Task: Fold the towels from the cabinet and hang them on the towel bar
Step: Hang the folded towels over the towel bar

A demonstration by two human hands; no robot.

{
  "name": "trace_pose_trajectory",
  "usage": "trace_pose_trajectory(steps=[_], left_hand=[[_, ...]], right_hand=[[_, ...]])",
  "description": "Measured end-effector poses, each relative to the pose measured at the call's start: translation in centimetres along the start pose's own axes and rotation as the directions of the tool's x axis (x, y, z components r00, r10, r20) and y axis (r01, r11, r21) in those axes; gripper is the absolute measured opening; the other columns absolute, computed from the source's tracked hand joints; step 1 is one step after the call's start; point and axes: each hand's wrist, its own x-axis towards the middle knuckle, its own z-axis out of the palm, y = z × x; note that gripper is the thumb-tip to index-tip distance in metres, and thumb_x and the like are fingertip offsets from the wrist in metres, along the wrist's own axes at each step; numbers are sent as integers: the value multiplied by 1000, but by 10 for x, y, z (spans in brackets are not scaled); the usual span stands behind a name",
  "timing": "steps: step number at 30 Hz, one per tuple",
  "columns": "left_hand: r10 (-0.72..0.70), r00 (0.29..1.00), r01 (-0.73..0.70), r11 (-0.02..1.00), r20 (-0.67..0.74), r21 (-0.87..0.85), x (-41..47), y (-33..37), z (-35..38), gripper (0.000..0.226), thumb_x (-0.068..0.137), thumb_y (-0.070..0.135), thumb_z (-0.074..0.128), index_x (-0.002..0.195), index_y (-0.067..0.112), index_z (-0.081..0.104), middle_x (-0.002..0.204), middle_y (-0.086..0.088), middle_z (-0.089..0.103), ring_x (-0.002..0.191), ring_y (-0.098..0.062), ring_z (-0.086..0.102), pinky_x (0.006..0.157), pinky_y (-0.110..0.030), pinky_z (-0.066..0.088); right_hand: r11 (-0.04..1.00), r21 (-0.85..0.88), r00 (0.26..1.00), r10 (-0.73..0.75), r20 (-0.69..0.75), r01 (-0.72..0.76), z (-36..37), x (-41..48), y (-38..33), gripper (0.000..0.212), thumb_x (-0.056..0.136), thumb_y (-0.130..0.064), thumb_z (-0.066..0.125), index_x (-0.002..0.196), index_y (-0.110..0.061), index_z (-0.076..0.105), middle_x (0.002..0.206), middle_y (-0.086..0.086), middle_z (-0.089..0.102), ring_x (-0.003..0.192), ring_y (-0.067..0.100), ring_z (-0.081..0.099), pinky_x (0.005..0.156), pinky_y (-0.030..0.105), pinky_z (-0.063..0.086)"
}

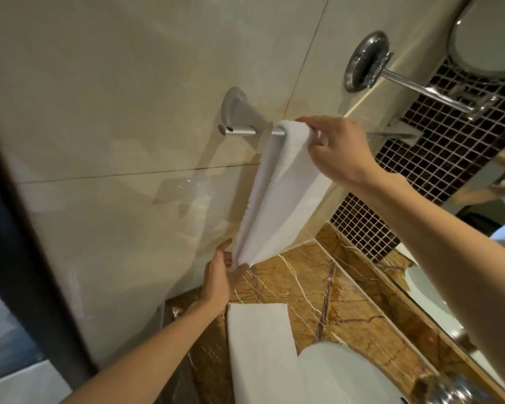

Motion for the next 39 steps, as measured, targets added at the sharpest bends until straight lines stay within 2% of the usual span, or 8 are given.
trace_pose_trajectory(steps=[5,10,18,21,23,28,32,39], left_hand=[[-76,997,75,989,-8,-128,6,-4,12,11,86,-6,54,96,-4,60,102,-14,55,84,-17,59,73,-26,52],[-44,999,44,985,0,-167,-2,-1,12,16,77,13,71,91,18,64,88,-2,64,80,-19,59,83,-29,48],[17,998,-29,981,-62,-190,-6,-18,24,24,88,5,60,112,6,62,102,-3,71,96,-16,67,85,-48,54],[0,1000,-1,983,-8,-185,-8,-19,22,18,90,17,59,107,21,64,98,3,71,94,-17,66,86,-48,53],[-23,1000,25,994,22,-110,-10,-18,19,13,89,31,56,100,30,63,91,8,70,88,-17,66,84,-45,53],[24,1000,-26,987,-13,-160,-10,-16,25,11,89,4,59,94,11,65,82,0,72,74,-11,62,74,-42,54],[18,1000,-16,985,6,-169,-5,-18,23,9,91,8,57,95,7,65,84,-9,71,75,-17,60,75,-42,52],[109,993,-109,994,-53,3,4,-9,16,10,91,14,59,86,8,65,63,-4,63,56,-19,53,52,-31,41]], right_hand=[[1000,21,999,8,44,-9,-5,0,0,42,75,-3,46,109,-15,68,106,13,70,104,37,59,91,55,47],[999,28,999,22,50,-24,-5,-1,-2,42,76,-6,47,110,-18,68,106,11,70,105,36,58,91,52,47],[997,68,997,43,69,-48,-7,-1,-2,47,83,-8,46,122,-25,65,118,3,68,115,29,57,99,49,43],[997,68,996,40,74,-45,-6,0,-2,47,84,-9,45,124,-27,64,119,3,68,116,29,56,101,49,41],[996,73,997,39,70,-44,-5,0,0,47,83,-8,45,121,-27,66,117,3,69,115,29,57,100,49,42],[995,92,998,20,58,-25,-3,-1,3,48,80,-6,48,122,-19,65,121,5,67,116,28,56,99,47,44],[997,80,999,-19,51,15,-2,-4,8,54,75,0,49,126,-13,61,128,6,63,122,27,53,105,50,39],[991,103,996,-93,16,91,-3,-5,19,54,73,7,50,123,-9,63,125,5,64,119,25,54,104,38,36]])
